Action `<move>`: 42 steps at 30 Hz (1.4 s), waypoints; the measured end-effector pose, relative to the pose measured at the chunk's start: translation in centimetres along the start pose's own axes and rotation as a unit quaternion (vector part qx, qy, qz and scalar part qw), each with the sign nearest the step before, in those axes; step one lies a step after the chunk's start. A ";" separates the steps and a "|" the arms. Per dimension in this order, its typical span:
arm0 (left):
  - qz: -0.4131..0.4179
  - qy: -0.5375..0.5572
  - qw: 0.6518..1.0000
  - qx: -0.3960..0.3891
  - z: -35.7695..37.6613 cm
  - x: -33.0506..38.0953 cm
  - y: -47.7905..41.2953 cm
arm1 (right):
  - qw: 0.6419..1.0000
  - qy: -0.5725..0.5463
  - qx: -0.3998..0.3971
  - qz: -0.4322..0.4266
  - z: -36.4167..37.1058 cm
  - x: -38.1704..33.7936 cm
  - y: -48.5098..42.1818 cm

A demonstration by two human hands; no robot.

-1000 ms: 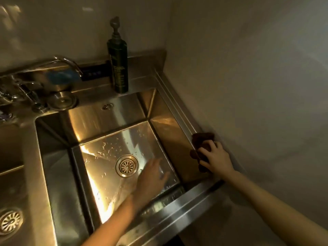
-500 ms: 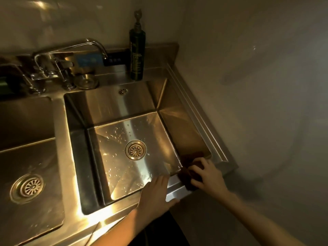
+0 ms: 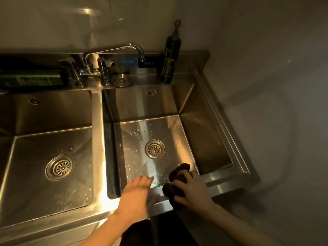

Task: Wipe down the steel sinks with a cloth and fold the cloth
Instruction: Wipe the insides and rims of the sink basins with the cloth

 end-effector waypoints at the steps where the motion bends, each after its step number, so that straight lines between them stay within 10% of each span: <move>1: -0.016 -0.015 0.999 0.029 -0.8 -1.7 -0.3 | 1.000 -0.002 -0.015 -0.010 -0.4 0.1 -1.2; 10: -0.241 -0.039 0.966 0.089 -5.3 -16.4 -6.4 | 0.981 -0.189 -0.051 0.015 -0.1 1.1 -15.8; 26: -0.224 0.002 0.966 0.131 -4.0 -17.6 -6.7 | 0.668 -0.711 -0.070 0.208 9.9 -9.7 -37.6; 32: -0.239 0.027 0.961 0.136 -3.3 -18.0 -6.6 | 0.761 -0.600 0.030 0.245 12.1 -7.6 -44.4; 37: -0.228 -0.011 0.965 0.130 -3.7 -17.9 -6.7 | 0.774 -0.538 -0.115 0.315 16.6 -6.3 -42.9; 42: -0.239 -0.010 0.963 0.121 -4.1 -17.7 -6.8 | 0.913 -0.404 -0.032 0.049 7.2 -8.1 -39.2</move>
Point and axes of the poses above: each hand's wrist, its own y-axis away from the middle knuckle, its own z-axis out of the palm, x = y × z, the point moved 5 cm from there along -y, towards the middle knuckle, and after that the axes turned 9 degrees about -y, right-handed, at the moved point
